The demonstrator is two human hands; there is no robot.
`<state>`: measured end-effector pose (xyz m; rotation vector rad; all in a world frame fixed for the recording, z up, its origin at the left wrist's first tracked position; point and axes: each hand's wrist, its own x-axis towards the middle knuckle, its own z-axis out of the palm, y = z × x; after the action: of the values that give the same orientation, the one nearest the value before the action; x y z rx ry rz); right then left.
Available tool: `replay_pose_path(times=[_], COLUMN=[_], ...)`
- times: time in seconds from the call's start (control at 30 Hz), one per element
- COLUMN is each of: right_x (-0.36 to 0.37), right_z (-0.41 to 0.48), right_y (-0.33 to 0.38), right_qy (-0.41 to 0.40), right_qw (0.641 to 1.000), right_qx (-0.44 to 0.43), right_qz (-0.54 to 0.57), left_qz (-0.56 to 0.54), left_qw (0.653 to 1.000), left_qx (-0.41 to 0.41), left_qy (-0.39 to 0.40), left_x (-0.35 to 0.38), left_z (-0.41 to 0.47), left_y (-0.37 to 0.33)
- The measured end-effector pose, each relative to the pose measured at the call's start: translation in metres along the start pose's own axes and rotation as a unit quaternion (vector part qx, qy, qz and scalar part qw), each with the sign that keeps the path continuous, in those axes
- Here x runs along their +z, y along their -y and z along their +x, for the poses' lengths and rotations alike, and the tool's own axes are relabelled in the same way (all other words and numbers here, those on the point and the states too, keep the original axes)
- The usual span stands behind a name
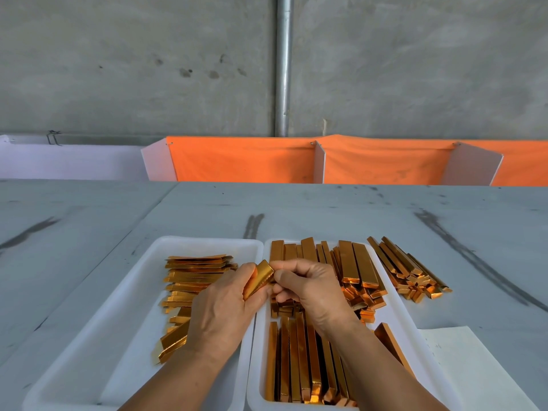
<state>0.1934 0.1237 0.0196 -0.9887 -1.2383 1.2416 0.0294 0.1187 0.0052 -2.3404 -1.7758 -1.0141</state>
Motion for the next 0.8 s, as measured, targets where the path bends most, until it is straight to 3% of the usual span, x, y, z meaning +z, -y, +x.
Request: replay_pose_path(times=[0.43, 0.8], right_x=[-0.0002, 0.0016], right_z=[0.0037, 0.0030], right_y=[-0.0036, -0.0031], right_qy=[-0.040, -0.038], right_qw=[0.997, 0.993], right_qx=[0.018, 0.007], right_qz=[-0.064, -0.111], left_qz=[0.047, 0.041], left_qw=[0.998, 0.996], left_qx=[0.032, 0.073], left_qy=[0.035, -0.006], left_x=[0.0011, -0.0009], left_z=[-0.0011, -0.0013], left_y=[0.0004, -0.0026])
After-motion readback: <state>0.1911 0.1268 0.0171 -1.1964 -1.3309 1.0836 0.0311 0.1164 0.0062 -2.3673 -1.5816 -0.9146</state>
